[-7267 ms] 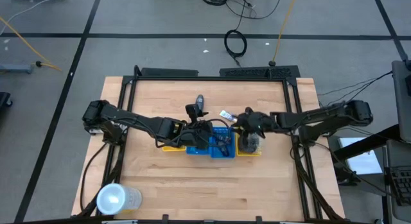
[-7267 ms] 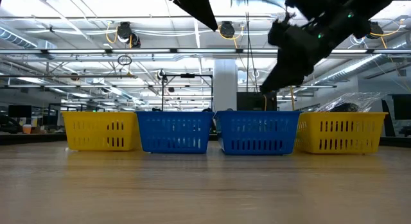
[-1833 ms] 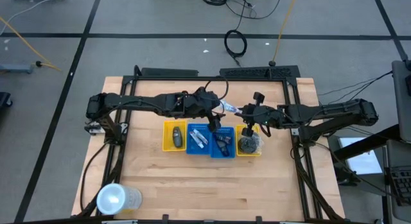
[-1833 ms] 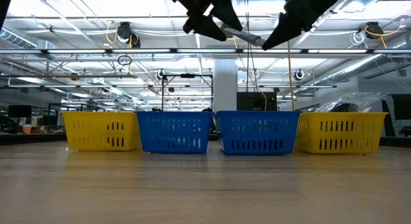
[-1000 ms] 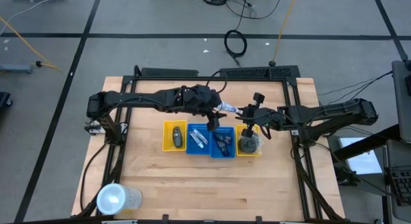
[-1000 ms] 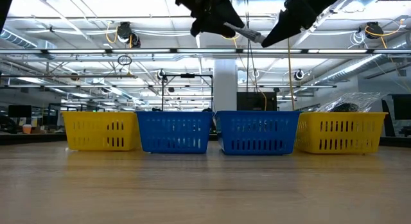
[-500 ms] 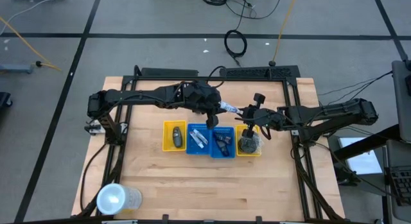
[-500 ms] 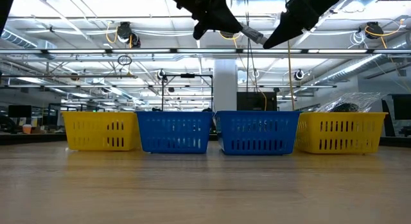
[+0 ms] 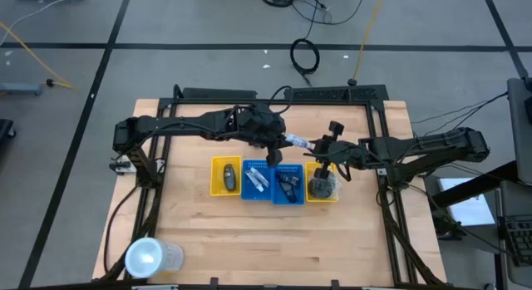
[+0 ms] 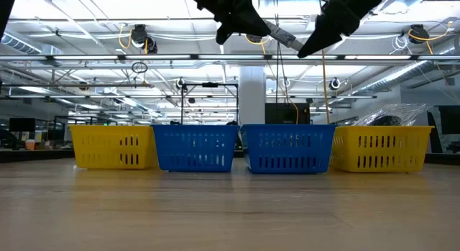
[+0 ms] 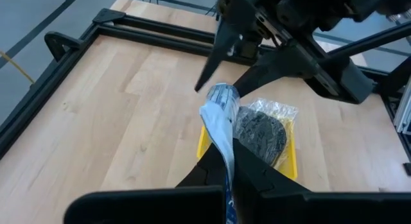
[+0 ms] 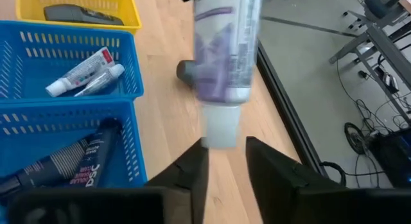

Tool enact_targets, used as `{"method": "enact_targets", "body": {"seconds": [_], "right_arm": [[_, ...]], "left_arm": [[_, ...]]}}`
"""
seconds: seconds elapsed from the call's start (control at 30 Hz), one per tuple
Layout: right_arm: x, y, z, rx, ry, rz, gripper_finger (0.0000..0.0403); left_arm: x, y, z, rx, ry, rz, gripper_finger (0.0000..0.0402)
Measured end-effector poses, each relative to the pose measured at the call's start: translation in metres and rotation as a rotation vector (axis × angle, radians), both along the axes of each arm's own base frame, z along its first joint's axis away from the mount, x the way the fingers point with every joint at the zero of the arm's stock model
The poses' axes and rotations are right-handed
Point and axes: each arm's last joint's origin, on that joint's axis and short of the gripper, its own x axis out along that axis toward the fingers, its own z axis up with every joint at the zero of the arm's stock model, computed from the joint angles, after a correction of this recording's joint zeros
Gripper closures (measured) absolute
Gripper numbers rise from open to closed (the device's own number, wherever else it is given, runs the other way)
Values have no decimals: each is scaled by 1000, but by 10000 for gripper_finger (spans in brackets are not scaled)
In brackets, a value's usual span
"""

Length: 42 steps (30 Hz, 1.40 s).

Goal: Pick & Place Travel size toiletries
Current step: Put the white toothpaste into the left blue basket

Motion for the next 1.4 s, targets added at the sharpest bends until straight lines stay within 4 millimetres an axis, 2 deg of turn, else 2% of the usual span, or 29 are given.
{"method": "enact_targets", "body": {"seconds": [0.17,0.4,0.57,0.83,1.13,1.4], "right_arm": [[-1,0,-1,-1,12,-1,286],[-3,0,-3,-4,48,-1,305],[-4,0,-4,-5,59,-1,317],[-3,0,-4,-4,53,-1,321],[-3,0,-3,-4,51,-1,325],[-3,0,-3,-4,49,0,325]], "left_arm": [[-1,-2,-2,-4,26,-4,401],[-11,-9,-6,8,138,18,401],[-27,-20,-7,-17,269,33,401],[-47,-43,-20,-48,521,95,401],[-48,-70,-23,-52,557,49,401],[-50,-82,-25,-58,579,52,401]]}}
